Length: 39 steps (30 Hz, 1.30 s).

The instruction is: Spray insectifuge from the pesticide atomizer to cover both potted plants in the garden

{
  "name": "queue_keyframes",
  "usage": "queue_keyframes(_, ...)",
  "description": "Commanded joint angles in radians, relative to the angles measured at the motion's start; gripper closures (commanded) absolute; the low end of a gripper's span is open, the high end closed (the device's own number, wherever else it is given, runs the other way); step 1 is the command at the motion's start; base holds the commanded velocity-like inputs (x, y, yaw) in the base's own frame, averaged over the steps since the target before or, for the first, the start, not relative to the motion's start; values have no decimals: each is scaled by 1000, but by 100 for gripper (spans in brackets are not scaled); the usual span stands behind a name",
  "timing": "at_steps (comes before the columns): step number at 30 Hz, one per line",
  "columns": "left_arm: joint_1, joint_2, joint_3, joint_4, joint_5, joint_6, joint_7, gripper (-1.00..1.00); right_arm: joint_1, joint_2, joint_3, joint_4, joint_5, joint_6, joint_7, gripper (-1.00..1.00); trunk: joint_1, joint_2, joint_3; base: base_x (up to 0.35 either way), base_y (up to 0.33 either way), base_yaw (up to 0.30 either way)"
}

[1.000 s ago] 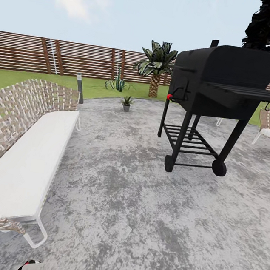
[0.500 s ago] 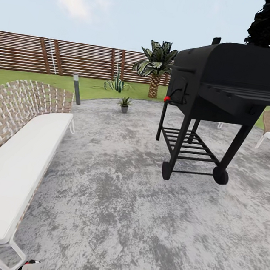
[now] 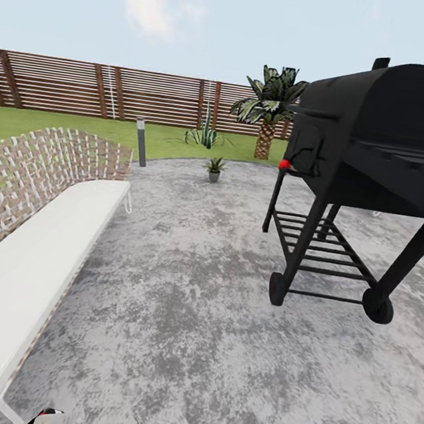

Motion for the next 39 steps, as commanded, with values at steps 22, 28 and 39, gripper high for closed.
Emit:
queue_keyframes(22,-1,0,0,1,-2,-4,3,100,0,0,1,0,6,-2,-6,-100,0,0,10,339,-33,125)
queue_keyframes(28,-1,0,0,0,-2,-5,3,100,0,0,1,0,6,-2,-6,-100,0,0,16,339,-116,0)
queue_keyframes(39,-1,0,0,1,-2,-4,3,100,0,-2,1,1,8,-3,-6,-100,0,0,17,340,-23,0)
